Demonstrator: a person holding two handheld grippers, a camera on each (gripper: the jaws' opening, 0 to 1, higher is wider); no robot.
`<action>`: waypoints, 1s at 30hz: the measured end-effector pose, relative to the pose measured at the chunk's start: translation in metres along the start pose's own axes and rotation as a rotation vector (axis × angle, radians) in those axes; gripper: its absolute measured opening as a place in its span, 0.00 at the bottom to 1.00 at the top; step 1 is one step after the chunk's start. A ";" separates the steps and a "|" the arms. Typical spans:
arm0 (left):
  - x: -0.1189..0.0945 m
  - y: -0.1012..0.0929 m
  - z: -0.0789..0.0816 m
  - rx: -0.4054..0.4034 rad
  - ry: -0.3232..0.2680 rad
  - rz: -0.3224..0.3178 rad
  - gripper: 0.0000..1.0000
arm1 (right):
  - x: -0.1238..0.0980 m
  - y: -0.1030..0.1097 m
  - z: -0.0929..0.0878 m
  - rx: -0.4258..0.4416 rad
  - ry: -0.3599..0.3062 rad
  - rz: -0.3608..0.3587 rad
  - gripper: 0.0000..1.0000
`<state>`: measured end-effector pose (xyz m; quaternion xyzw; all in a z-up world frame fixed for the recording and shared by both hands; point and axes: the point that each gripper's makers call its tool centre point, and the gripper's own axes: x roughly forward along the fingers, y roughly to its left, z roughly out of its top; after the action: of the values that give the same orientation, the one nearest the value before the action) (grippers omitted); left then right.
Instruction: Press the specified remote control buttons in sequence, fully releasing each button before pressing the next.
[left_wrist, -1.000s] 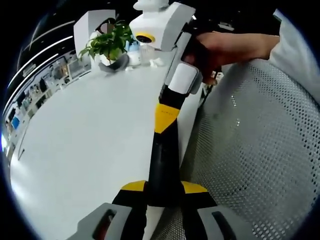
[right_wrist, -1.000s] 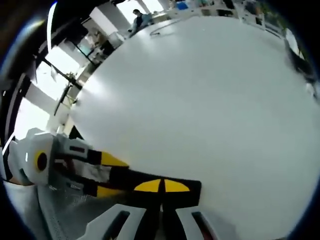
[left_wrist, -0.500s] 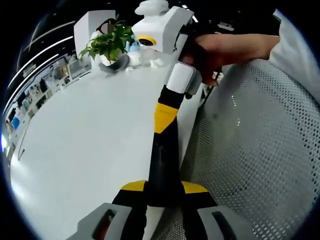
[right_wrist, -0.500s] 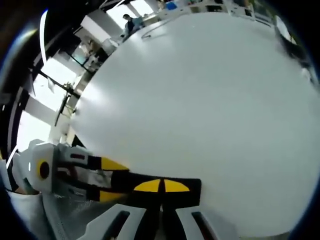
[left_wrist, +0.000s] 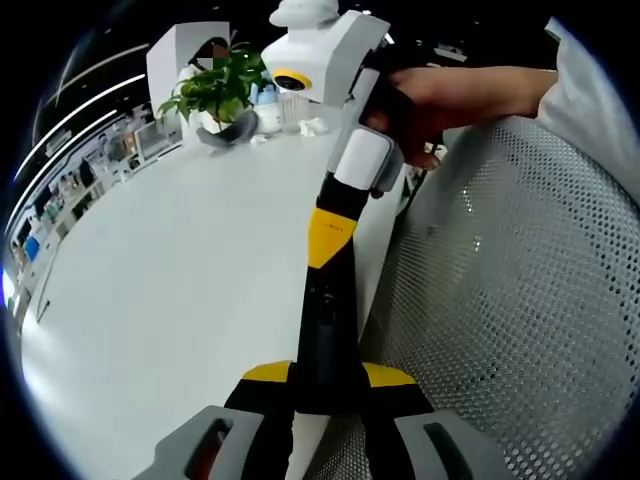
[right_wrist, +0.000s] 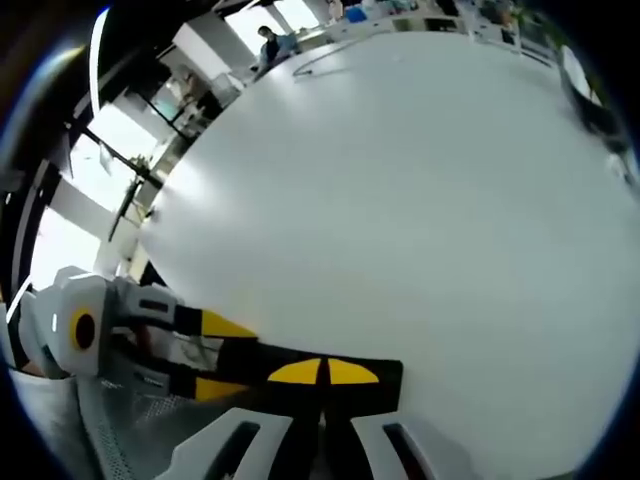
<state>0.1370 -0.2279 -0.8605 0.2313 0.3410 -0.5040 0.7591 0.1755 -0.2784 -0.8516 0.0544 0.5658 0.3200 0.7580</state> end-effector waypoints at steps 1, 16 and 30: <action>0.000 0.000 0.000 0.001 0.000 0.000 0.25 | -0.001 0.000 0.000 0.020 0.003 0.002 0.00; 0.001 0.000 0.000 0.006 0.003 0.000 0.25 | -0.013 0.005 0.009 0.071 -0.022 0.033 0.00; 0.000 0.000 0.000 0.005 0.002 -0.001 0.25 | -0.004 0.010 -0.008 0.003 0.083 0.025 0.00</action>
<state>0.1377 -0.2283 -0.8605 0.2335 0.3405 -0.5051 0.7579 0.1636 -0.2745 -0.8470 0.0494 0.5966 0.3307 0.7295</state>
